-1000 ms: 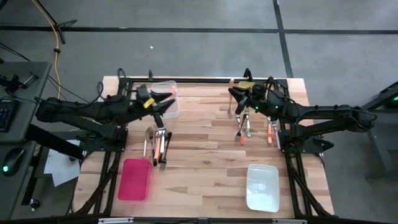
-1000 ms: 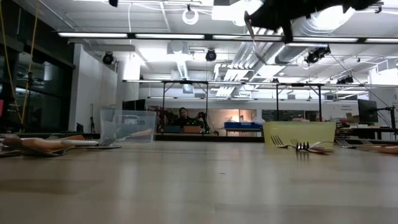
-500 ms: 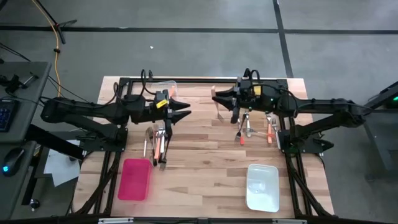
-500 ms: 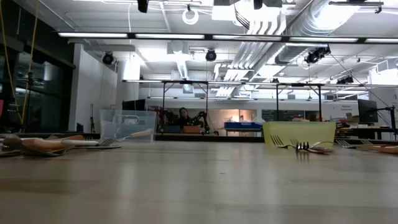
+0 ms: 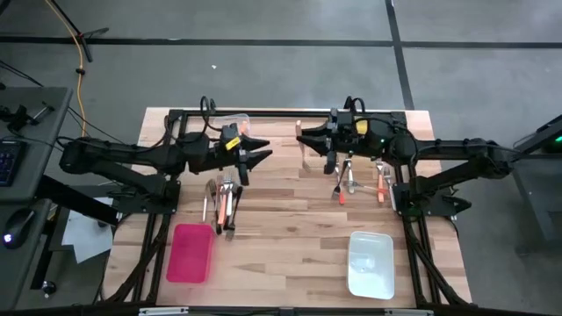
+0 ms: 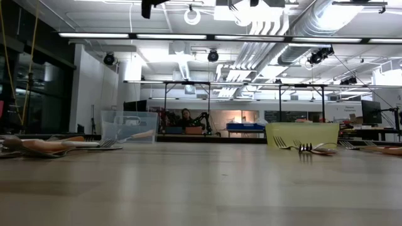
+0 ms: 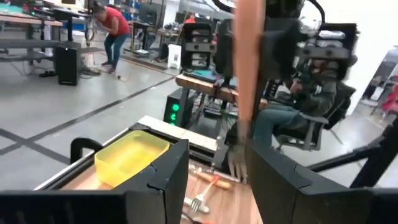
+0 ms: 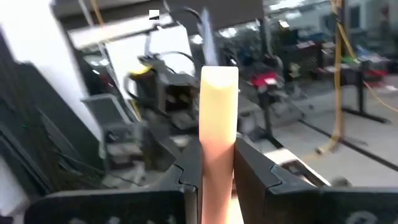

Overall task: Sort silverware by color (type)
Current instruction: Put the orange fork into the transparent bin

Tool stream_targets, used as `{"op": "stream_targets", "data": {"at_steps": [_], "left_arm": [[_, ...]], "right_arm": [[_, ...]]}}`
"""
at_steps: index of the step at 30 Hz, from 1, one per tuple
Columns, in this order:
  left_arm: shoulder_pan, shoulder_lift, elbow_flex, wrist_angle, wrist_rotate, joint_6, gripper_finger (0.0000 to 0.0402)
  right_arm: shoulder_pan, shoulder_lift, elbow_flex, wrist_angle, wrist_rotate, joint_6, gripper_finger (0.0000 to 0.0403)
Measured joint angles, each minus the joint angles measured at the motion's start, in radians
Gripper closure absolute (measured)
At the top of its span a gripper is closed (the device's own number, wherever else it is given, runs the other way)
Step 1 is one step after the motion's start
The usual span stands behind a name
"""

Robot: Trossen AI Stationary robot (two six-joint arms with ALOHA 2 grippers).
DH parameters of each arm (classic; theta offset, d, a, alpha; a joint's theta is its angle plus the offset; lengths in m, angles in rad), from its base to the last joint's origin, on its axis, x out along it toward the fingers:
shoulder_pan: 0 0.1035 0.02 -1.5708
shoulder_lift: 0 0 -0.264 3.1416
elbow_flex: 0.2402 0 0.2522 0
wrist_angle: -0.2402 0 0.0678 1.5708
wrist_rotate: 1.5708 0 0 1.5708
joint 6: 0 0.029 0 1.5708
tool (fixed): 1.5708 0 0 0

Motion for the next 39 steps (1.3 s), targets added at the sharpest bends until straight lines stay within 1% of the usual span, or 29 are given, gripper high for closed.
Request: {"op": "stream_targets", "data": {"at_steps": [5, 9, 11, 14, 20, 25, 28, 30, 32, 35, 36, 37, 39], "left_arm": [[0.023, 0.081, 0.000, 0.123, 0.097, -0.081, 0.0218], [0.023, 0.130, 0.000, 0.180, 0.177, -0.127, 0.0192], [0.023, 0.150, 0.000, 0.206, 0.200, -0.134, 0.0184], [0.023, 0.177, 0.000, 0.243, 0.201, -0.135, 0.0181], [0.023, 0.256, 0.000, 0.390, 0.201, -0.114, 0.0181], [0.023, 0.287, 0.000, 0.417, 0.200, -0.075, 0.0186], [0.023, 0.286, 0.000, 0.417, 0.200, -0.061, 0.0208], [0.023, 0.286, 0.000, 0.412, 0.200, -0.035, 0.0237], [0.023, 0.286, 0.000, 0.411, 0.200, -0.010, 0.0279], [0.022, 0.286, 0.000, 0.402, 0.199, 0.011, 0.0362], [0.022, 0.285, 0.000, 0.399, 0.198, 0.014, 0.0378], [0.023, 0.285, 0.000, 0.397, 0.201, 0.013, 0.0383], [0.023, 0.285, 0.000, 0.394, 0.200, 0.014, 0.0378]], "right_arm": [[0.017, 0.077, 0.000, 0.105, -0.010, 0.013, 0.0358], [0.017, 0.105, 0.000, 0.132, -0.010, 0.020, 0.0358], [0.016, 0.112, -0.001, 0.148, -0.010, 0.023, 0.0358], [0.016, 0.112, -0.001, 0.150, -0.010, 0.023, 0.0358], [0.016, 0.112, -0.001, 0.169, -0.010, 0.035, 0.0358], [0.016, 0.112, -0.002, 0.166, -0.010, 0.023, 0.0358], [0.016, 0.112, -0.002, 0.165, -0.014, 0.023, 0.0358], [0.016, 0.112, -0.002, 0.163, -0.030, 0.023, 0.0358], [0.016, 0.112, -0.002, 0.163, -0.036, 0.023, 0.0358], [0.016, 0.112, -0.002, 0.159, -0.044, 0.022, 0.0358], [0.016, 0.112, -0.002, 0.158, -0.052, 0.023, 0.0358], [0.016, 0.112, -0.002, 0.158, -0.048, 0.020, 0.0358], [0.016, 0.112, -0.002, 0.157, -0.050, 0.022, 0.0358]]}}
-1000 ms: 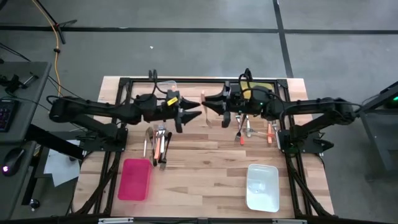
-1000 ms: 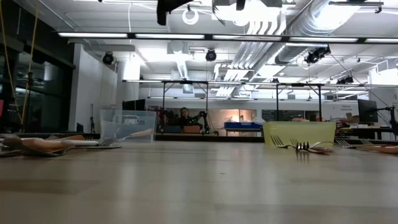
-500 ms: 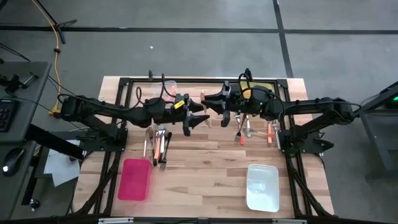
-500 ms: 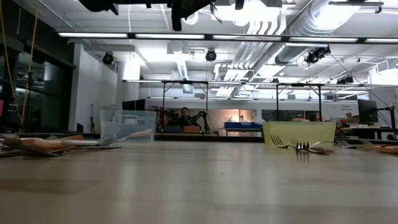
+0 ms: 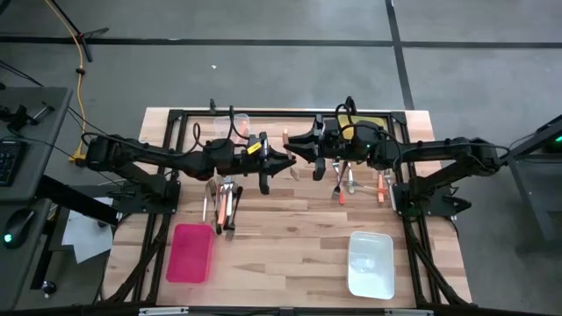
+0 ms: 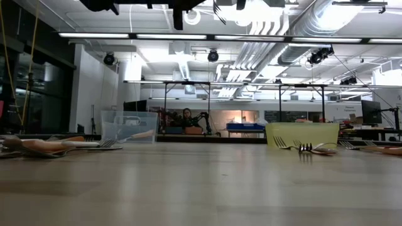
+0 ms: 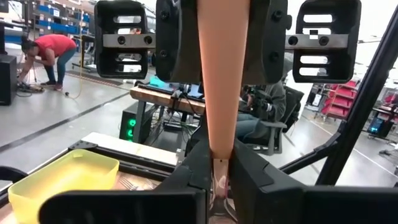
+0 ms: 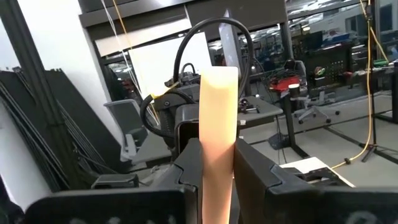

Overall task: Sort silverware by color (type)
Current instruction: Put the orange fork into the transparent bin

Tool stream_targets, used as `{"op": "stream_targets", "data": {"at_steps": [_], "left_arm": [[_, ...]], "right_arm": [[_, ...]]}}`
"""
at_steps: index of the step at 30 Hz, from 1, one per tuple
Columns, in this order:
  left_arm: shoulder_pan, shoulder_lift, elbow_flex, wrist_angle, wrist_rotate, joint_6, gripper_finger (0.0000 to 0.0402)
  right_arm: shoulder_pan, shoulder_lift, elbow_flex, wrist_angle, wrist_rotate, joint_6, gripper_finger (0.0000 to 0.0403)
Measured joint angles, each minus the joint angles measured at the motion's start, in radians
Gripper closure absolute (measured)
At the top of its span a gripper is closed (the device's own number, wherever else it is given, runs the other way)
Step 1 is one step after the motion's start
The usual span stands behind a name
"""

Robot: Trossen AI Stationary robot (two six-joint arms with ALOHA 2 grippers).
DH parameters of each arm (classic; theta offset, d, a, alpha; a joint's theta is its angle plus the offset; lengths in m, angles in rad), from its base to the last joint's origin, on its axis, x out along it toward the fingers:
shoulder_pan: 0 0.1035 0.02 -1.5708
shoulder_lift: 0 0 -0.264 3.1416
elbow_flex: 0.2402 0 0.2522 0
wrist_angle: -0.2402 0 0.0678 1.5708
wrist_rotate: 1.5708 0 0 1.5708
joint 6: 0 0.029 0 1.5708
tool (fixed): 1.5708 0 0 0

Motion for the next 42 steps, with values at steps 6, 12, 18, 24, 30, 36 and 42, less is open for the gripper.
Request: {"op": "stream_targets", "data": {"at_steps": [6, 12, 18, 24, 30, 36, 42], "left_arm": [[0.000, 0.000, 0.000, -0.019, -0.004, 0.012, 0.0386], [0.016, -0.048, 0.000, -0.125, -0.011, 0.025, 0.0386], [0.043, -0.200, 0.000, -0.331, -0.051, 0.101, 0.0386], [0.054, -0.385, 0.000, -0.529, -0.100, 0.149, 0.0386], [0.051, -0.531, -0.109, -0.529, -0.144, 0.117, 0.0386], [0.051, -0.610, -0.185, -0.528, -0.178, 0.072, 0.0386], [0.051, -0.616, -0.188, -0.529, -0.181, 0.088, 0.0386]], "right_arm": [[0.000, 0.000, 0.000, 0.000, -0.005, 0.012, 0.0285], [-0.002, -0.026, 0.000, -0.078, -0.017, 0.007, 0.0204], [-0.017, -0.118, 0.000, -0.256, 0.016, -0.059, 0.0162], [-0.040, -0.240, 0.000, -0.445, 0.079, -0.070, 0.0158], [-0.042, -0.340, 0.000, -0.620, 0.151, -0.070, 0.0158], [-0.042, -0.383, 0.000, -0.642, 0.157, -0.070, 0.0157], [-0.042, -0.381, 0.000, -0.637, 0.157, -0.074, 0.0157]]}}
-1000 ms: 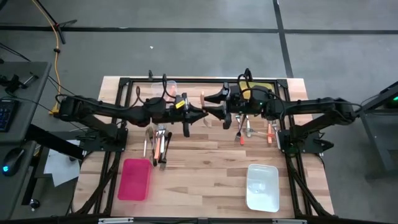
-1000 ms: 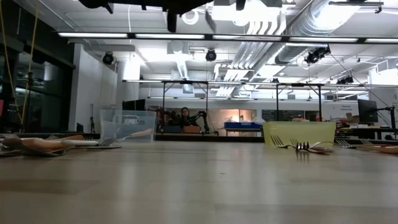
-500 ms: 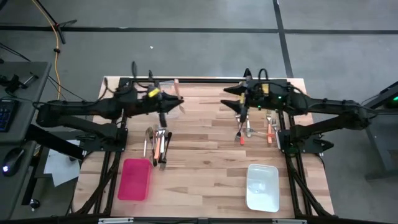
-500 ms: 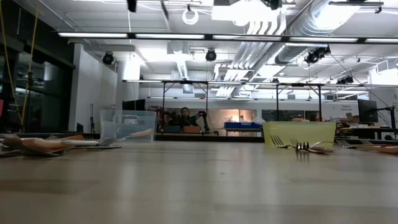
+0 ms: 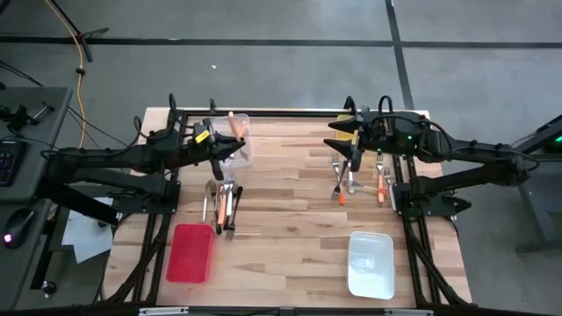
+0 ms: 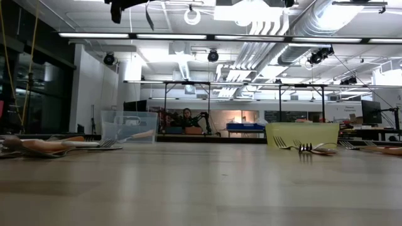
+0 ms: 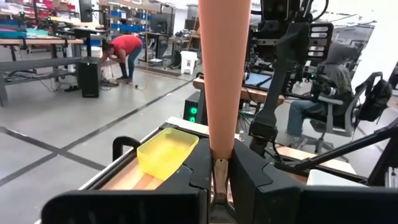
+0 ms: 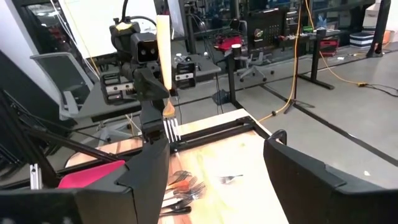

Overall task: Sort silverware by color (type)
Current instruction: Put the orange fork into the transparent bin

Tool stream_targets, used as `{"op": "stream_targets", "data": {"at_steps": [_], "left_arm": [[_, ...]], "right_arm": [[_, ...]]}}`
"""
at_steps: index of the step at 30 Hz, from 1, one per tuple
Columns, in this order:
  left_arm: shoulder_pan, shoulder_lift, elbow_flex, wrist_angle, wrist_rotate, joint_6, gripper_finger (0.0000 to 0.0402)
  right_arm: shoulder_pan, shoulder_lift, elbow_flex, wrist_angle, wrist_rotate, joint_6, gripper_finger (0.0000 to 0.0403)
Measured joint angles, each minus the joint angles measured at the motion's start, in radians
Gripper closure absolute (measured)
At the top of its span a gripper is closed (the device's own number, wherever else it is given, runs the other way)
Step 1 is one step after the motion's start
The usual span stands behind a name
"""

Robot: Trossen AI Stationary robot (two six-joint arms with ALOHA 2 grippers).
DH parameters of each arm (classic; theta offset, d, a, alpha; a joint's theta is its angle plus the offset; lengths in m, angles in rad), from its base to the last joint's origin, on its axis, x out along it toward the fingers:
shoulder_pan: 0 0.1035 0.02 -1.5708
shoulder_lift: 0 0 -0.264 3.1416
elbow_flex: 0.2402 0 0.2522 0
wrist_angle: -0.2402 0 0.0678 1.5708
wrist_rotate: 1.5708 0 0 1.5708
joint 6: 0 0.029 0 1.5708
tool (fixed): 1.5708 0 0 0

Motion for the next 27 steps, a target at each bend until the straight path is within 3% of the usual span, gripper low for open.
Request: {"op": "stream_targets", "data": {"at_steps": [6, 11, 16, 20, 27], "left_arm": [[0.014, 0.015, 0.000, -0.012, -0.017, -0.033, 0.0382], [0.129, 0.053, 0.015, -0.040, -0.059, -0.060, 0.0384], [0.333, 0.120, 0.101, -0.289, -0.051, -0.181, 0.0386], [0.475, 0.210, 0.131, -0.456, 0.048, -0.219, 0.0386], [0.568, 0.419, 0.131, -0.558, 0.102, -0.219, 0.0386]], "right_arm": [[0.000, 0.005, 0.000, 0.000, 0.000, 0.003, 0.0157], [0.000, 0.005, 0.000, 0.000, 0.002, 0.003, 0.0157], [0.000, 0.005, 0.000, 0.000, 0.030, 0.005, 0.0157], [0.000, 0.005, 0.000, 0.000, 0.043, 0.004, 0.0157], [0.000, 0.005, 0.000, 0.000, 0.043, 0.005, 0.0157]]}}
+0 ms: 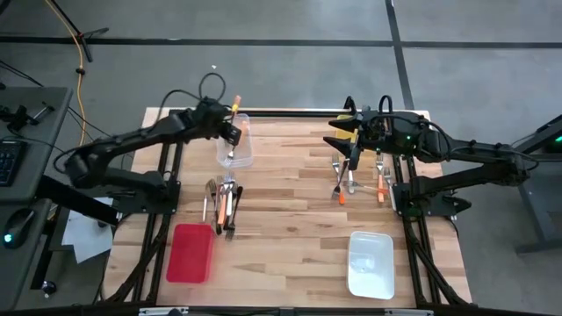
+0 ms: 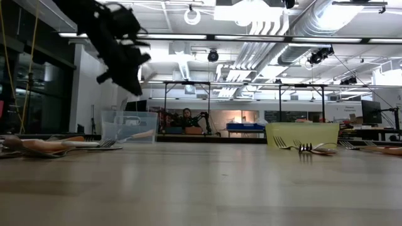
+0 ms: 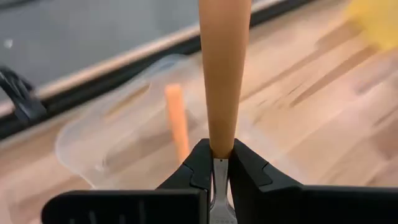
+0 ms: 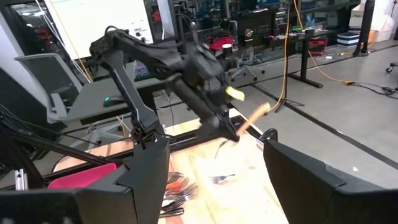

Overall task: Sort silverware by color (type)
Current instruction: Put the orange fork into the transparent bin

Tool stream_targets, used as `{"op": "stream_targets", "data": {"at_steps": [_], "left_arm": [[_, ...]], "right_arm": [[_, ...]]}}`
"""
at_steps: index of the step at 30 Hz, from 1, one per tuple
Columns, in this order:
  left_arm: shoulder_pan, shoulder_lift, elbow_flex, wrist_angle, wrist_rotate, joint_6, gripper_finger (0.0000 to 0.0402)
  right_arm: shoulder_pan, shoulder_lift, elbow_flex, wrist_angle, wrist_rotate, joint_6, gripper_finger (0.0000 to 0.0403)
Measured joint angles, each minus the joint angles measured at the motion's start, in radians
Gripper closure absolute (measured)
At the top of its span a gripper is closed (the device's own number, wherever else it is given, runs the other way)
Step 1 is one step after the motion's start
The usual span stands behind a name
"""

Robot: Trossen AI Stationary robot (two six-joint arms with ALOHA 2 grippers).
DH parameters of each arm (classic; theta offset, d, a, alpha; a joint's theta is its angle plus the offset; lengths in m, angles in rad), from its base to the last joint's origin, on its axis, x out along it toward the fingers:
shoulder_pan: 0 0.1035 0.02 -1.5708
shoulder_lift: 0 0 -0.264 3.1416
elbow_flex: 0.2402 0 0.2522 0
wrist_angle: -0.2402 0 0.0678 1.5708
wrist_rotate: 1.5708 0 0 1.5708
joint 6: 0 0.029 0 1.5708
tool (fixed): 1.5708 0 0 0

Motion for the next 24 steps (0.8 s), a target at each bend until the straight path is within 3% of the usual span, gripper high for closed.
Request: {"op": "stream_targets", "data": {"at_steps": [10, 24], "left_arm": [[0.027, 0.221, 0.000, -0.030, 0.083, -0.034, 0.0386], [0.027, 0.322, 0.001, -0.063, 0.080, -0.035, 0.0371]], "right_arm": [[0.000, 0.003, 0.000, -0.026, -0.001, 0.002, 0.0157], [0.000, 0.003, 0.000, -0.037, 0.000, 0.002, 0.0157]]}}
